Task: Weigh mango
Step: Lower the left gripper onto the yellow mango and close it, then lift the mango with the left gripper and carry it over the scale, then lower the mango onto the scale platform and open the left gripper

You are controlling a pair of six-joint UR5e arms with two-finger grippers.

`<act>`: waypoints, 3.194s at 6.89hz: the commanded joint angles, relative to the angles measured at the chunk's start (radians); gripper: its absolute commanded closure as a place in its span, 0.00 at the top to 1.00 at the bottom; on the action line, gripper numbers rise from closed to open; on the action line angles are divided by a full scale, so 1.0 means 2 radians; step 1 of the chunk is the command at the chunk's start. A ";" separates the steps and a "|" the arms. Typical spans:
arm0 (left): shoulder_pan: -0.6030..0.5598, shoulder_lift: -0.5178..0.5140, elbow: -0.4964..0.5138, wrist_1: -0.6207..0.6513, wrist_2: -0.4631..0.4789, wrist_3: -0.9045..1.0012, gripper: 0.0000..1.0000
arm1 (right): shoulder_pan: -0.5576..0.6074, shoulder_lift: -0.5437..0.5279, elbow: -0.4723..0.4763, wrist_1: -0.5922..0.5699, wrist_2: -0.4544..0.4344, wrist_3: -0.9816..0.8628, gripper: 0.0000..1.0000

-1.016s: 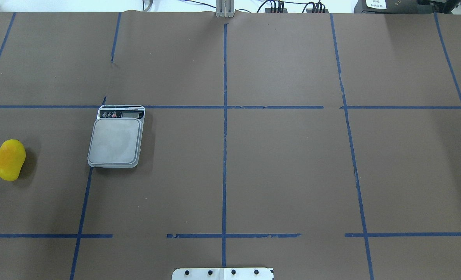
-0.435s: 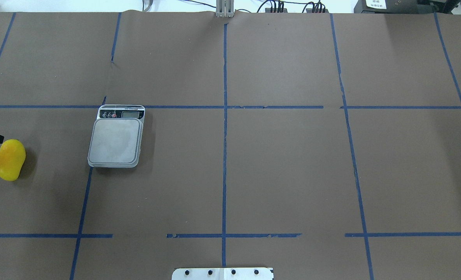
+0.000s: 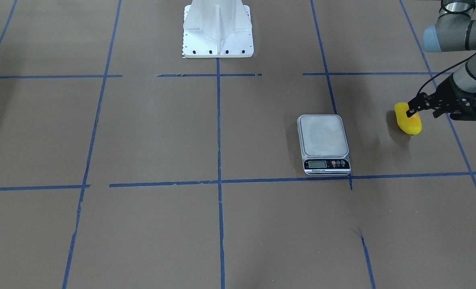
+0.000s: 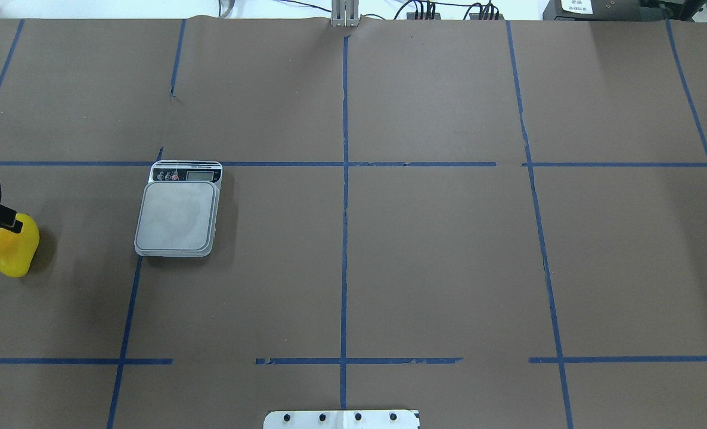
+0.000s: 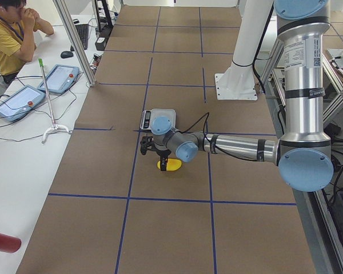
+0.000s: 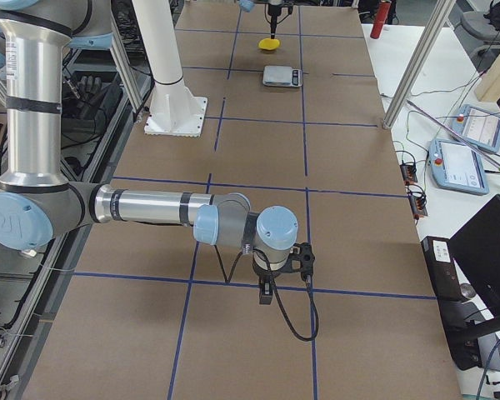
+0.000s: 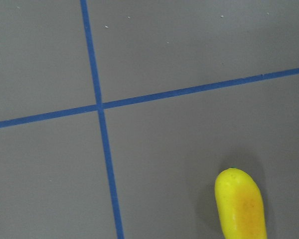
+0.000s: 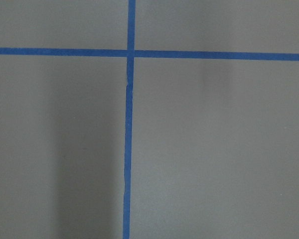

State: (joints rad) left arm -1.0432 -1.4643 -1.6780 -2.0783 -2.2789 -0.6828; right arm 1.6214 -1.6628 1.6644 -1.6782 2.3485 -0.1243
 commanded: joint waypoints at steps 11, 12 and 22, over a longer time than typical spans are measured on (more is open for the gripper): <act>0.051 -0.208 -0.028 0.133 0.009 -0.136 0.00 | 0.000 0.000 0.000 0.000 0.000 0.000 1.00; 0.080 -0.215 -0.015 0.133 0.012 -0.139 0.00 | 0.000 0.000 0.000 0.000 0.000 0.000 1.00; 0.037 -0.228 -0.006 0.155 0.024 -0.089 1.00 | 0.000 0.000 0.000 0.000 0.000 0.000 1.00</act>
State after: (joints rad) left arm -0.8648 -1.9248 -1.6705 -1.7986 -2.2272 -0.9396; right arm 1.6214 -1.6629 1.6643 -1.6782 2.3485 -0.1243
